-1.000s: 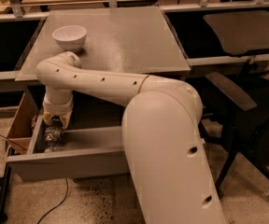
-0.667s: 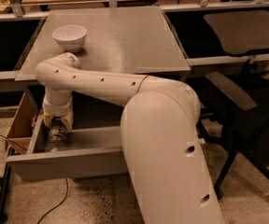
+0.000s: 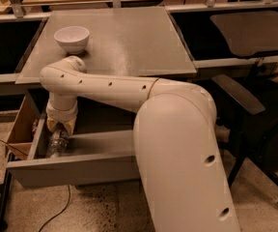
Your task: Pick water bottle from top drawer and place on counter
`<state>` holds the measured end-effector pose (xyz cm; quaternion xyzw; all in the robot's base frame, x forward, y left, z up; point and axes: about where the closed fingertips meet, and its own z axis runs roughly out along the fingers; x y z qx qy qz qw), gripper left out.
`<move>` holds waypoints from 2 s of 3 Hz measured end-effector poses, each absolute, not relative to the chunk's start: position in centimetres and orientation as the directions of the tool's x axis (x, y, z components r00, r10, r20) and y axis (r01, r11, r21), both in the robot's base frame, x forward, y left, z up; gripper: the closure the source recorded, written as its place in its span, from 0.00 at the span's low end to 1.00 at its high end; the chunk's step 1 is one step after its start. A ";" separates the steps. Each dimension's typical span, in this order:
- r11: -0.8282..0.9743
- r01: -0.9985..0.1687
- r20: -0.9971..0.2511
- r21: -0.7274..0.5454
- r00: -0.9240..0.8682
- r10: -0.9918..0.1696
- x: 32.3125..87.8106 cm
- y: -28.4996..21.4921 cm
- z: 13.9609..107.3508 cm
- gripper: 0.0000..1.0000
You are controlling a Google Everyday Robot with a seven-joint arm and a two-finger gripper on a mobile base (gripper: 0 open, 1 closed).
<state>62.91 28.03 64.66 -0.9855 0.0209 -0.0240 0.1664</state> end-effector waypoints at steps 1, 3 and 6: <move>-0.945 -0.045 0.074 -0.324 0.995 -0.072 62.3 26.6 66.4 1.00; -0.949 -0.102 0.152 -0.298 0.977 -0.153 60.5 22.4 71.8 1.00; -0.933 -0.190 0.263 -0.306 0.925 -0.275 59.2 18.7 78.5 1.00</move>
Offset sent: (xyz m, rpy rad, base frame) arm -0.0244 -0.0597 0.0823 -0.0327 -0.1164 -0.1067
